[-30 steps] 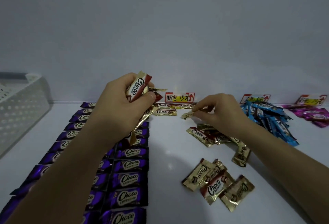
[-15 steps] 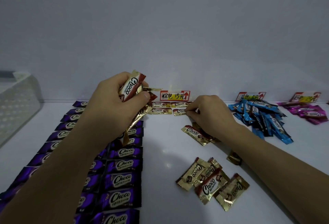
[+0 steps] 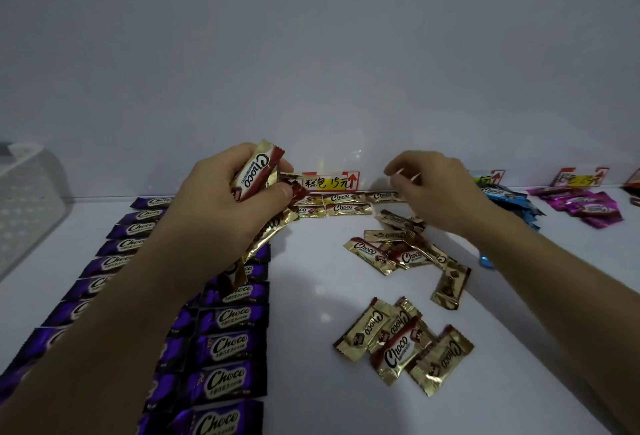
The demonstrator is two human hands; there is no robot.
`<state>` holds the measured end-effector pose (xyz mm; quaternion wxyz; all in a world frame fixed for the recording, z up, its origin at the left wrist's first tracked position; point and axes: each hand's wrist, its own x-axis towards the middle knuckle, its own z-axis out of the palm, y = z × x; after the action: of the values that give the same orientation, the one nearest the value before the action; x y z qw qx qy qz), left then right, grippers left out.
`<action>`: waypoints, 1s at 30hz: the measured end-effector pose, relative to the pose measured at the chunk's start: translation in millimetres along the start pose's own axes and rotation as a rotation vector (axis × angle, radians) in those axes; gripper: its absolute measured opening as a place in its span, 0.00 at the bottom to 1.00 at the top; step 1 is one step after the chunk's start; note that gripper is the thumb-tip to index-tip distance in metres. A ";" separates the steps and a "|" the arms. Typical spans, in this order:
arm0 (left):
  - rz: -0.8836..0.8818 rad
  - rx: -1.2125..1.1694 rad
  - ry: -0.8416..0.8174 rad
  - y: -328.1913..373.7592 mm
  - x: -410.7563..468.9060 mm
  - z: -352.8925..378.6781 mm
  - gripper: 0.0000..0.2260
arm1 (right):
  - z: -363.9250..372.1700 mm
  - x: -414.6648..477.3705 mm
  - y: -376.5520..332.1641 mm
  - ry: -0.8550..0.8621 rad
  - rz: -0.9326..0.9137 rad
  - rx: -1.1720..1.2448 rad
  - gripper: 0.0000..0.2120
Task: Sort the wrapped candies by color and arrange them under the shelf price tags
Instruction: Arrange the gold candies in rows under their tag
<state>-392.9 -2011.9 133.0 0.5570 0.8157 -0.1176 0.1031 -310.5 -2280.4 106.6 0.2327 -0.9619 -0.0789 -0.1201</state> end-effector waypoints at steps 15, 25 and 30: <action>-0.011 -0.095 -0.150 3.6 -7.6 15.8 0.08 | -18.0 -85.3 -32.6 -0.134 -0.225 0.193 0.15; 0.039 -0.052 -0.236 4.2 -12.6 22.6 0.16 | -16.8 -53.3 -58.3 -0.107 -0.112 0.948 0.09; -0.052 -0.124 -0.125 3.9 -9.8 23.9 0.12 | -20.1 -43.3 -32.8 -0.013 -0.126 0.839 0.09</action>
<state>-402.5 -2034.9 124.9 0.6006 0.7871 -0.1373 0.0299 -362.7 -2265.1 126.4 0.5959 -0.7777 -0.1811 -0.0856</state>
